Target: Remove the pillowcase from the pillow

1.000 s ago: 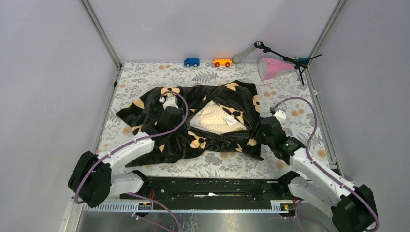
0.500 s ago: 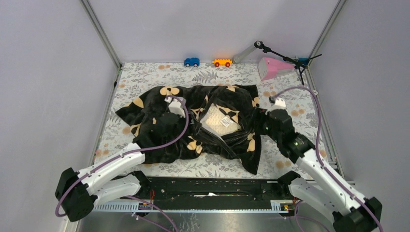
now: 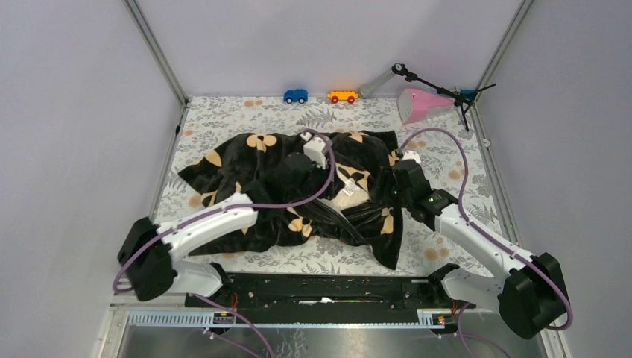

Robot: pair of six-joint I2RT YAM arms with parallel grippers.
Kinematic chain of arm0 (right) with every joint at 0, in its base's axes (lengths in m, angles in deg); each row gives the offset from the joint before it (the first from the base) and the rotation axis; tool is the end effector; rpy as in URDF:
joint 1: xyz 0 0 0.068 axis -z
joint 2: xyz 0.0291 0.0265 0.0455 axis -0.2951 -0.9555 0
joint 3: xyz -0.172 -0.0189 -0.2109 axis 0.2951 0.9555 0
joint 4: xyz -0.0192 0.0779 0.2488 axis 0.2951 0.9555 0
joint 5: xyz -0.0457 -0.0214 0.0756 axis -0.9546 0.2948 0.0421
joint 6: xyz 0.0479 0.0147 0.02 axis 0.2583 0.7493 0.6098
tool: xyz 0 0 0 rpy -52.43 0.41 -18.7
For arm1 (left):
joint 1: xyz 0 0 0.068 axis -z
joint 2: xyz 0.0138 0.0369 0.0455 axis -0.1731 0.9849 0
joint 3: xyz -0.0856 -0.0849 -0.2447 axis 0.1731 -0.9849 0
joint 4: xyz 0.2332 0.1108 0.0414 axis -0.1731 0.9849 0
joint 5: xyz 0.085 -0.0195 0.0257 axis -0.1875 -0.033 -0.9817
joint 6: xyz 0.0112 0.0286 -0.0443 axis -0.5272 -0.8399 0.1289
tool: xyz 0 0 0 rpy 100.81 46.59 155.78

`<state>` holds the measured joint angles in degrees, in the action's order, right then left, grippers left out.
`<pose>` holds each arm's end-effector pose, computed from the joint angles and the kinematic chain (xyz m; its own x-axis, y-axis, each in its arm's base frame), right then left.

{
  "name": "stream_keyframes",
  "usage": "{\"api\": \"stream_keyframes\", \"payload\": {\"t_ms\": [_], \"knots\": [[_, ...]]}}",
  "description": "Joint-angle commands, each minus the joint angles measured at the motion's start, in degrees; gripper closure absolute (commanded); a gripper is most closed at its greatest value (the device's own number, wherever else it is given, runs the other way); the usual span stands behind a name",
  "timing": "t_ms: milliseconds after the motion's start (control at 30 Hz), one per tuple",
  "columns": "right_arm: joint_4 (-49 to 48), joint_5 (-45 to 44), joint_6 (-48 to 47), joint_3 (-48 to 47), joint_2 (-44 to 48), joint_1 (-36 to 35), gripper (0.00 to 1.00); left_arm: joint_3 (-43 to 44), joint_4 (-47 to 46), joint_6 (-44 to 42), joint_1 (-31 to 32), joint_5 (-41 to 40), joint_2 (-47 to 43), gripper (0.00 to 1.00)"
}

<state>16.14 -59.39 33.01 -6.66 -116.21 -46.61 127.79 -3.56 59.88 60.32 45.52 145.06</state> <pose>0.2069 0.1117 0.2373 -0.6682 0.2010 -0.7163 -0.0759 0.9394 0.3344 0.1990 -0.2384 0.2907 -0.5598 0.0109 -0.8286 0.5667 0.7346 -0.3732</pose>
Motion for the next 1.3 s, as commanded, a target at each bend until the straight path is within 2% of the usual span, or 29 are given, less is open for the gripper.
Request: {"api": "stream_keyframes", "payload": {"t_ms": [0,133,233,333,500,567,633,667,733,900,967,1033,1167,1267], "knots": [[-0.84,-4.90,1.77,4.92,5.27,0.10,0.53,4.04,-2.84,-2.44,1.67,5.40,7.62,0.56],[-0.86,-3.93,1.82,6.42,7.17,0.11,0.80,7.45,-2.03,-2.89,2.71,4.68,14.44,0.45],[-1.75,-3.09,2.18,7.22,8.41,0.10,0.83,11.72,2.14,-3.80,3.52,4.10,19.48,0.39],[-2.62,-3.74,3.17,8.17,10.42,0.10,0.86,16.99,9.96,-3.99,4.15,0.23,24.46,0.34],[0.47,-10.59,5.57,8.50,13.37,0.17,0.96,18.43,12.78,-4.39,5.35,-2.40,26.04,0.19],[2.46,-13.37,6.59,8.47,14.15,0.10,1.00,19.47,15.07,-3.89,5.58,-4.23,27.09,0.16],[3.35,-14.32,7.12,9.12,15.34,0.11,1.00,21.88,19.92,-2.60,5.72,-6.66,29.37,0.14],[3.39,-14.23,7.28,9.59,16.11,0.10,1.00,23.21,22.43,-2.19,5.66,-7.92,30.71,0.18],[3.52,-14.01,7.65,10.36,17.44,0.14,1.00,23.78,23.97,-1.41,5.21,-9.62,32.05,0.34],[4.93,-13.58,8.13,11.27,18.20,0.14,1.00,19.81,20.02,-0.13,2.17,-6.15,28.62,0.76],[6.39,-13.22,9.32,11.02,16.64,0.10,1.00,18.10,18.57,0.74,-0.06,-6.37,25.87,0.87],[7.10,-10.89,10.36,11.15,15.10,0.19,1.00,15.26,15.99,1.79,-3.17,-5.37,21.64,0.93],[6.46,-4.91,11.43,12.37,13.14,0.08,1.00,8.64,9.69,4.38,-8.02,-1.94,12.03,0.94],[5.77,-2.56,10.96,12.85,12.73,0.14,0.91,5.50,7.52,6.09,-9.21,-3.94,6.42,0.94]]}}
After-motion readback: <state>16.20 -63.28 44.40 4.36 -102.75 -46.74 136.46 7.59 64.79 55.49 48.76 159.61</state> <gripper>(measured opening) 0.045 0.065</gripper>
